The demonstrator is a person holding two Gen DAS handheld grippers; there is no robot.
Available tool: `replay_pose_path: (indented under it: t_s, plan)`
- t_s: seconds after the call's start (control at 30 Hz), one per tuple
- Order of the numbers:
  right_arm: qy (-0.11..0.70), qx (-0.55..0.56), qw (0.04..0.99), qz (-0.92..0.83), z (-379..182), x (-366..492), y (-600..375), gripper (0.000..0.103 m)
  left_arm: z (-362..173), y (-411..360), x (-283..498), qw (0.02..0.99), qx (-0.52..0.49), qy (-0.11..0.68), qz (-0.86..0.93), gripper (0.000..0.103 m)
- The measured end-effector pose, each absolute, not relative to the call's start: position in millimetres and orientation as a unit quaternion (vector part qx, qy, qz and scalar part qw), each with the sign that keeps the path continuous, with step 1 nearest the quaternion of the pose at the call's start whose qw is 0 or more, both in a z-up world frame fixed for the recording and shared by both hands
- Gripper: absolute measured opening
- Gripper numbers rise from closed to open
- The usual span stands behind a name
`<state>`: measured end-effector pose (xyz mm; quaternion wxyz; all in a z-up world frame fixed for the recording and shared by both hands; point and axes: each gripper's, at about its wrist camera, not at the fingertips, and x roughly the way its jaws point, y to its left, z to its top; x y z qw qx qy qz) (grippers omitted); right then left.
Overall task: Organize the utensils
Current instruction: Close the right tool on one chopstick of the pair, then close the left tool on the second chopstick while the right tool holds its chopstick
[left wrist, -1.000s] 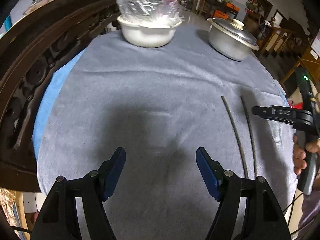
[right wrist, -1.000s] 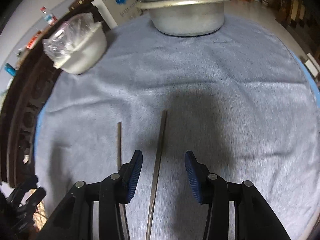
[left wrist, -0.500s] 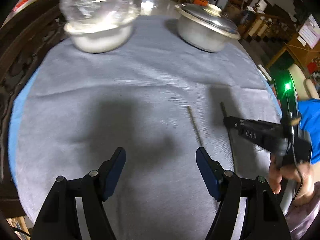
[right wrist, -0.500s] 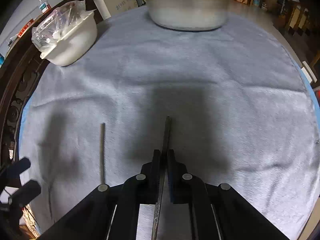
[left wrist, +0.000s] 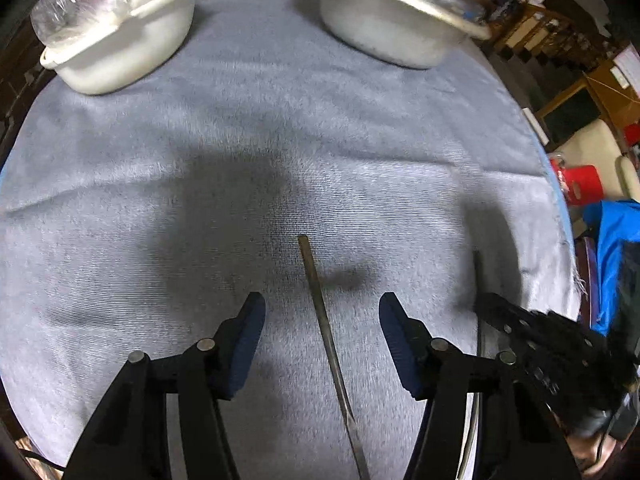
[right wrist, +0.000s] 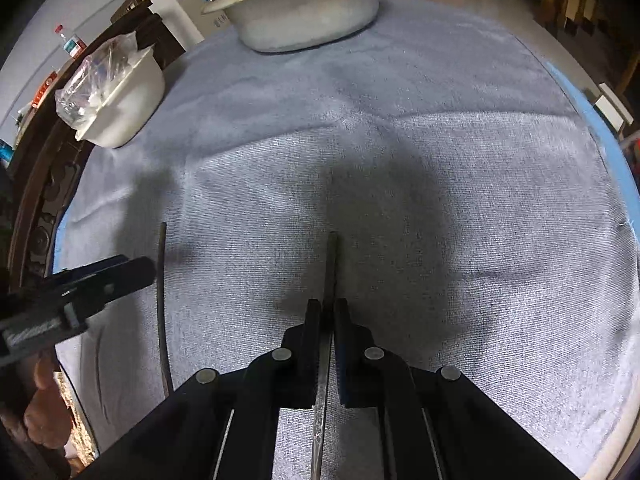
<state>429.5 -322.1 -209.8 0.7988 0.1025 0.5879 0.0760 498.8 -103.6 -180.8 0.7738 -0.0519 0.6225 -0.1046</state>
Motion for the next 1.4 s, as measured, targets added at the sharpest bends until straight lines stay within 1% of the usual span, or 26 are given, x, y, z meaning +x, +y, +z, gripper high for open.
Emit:
replay_pose_path:
  t_s: [0.03,0.1,0.2,0.3,0.37,0.4,0.43,0.47,0.7,0.73,0.93,1.4]
  plan:
    - [0.587,0.100,0.799,0.076,-209,430,-322,0.007,-185,-104,501,0.770,-0.054,0.627,-0.101,0.061]
    - [0.587,0.094,0.801,0.076,-209,426,-321,0.007,-191,-104,504,0.764,-0.057,0.635,-0.096,0.052]
    - [0.587,0.094,0.800,0.079,-208,426,-321,0.007,-190,-109,509,0.772,-0.047,0.627,-0.096,0.047]
    - [0.591,0.098,0.797,0.082,-207,425,-327,0.007,-190,-112,513,0.777,-0.034,0.623,-0.091,0.037]
    - [0.595,0.098,0.793,0.081,-206,427,-328,0.007,-190,-116,515,0.782,-0.019,0.617,-0.092,0.023]
    - [0.598,0.097,0.792,0.080,-208,430,-321,0.007,-190,-117,516,0.783,-0.016,0.615,-0.092,0.020]
    - [0.601,0.097,0.789,0.079,-207,432,-321,0.009,-190,-118,517,0.785,-0.013,0.613,-0.093,0.013]
    - [0.604,0.096,0.787,0.079,-209,439,-318,0.009,-191,-118,518,0.785,-0.010,0.612,-0.095,0.008]
    - [0.602,0.102,0.788,0.072,-211,450,-317,0.009,-191,-112,511,0.793,0.003,0.599,-0.111,0.006]
    - [0.600,0.104,0.790,0.073,-210,450,-317,0.007,-190,-108,506,0.793,0.004,0.599,-0.113,0.005]
    - [0.580,0.131,0.800,0.082,-203,431,-323,0.006,-179,-96,489,0.806,-0.003,0.579,-0.122,0.005]
    - [0.488,0.152,0.854,0.093,-140,377,-340,0.006,-119,-55,429,0.867,0.044,0.491,-0.073,0.005]
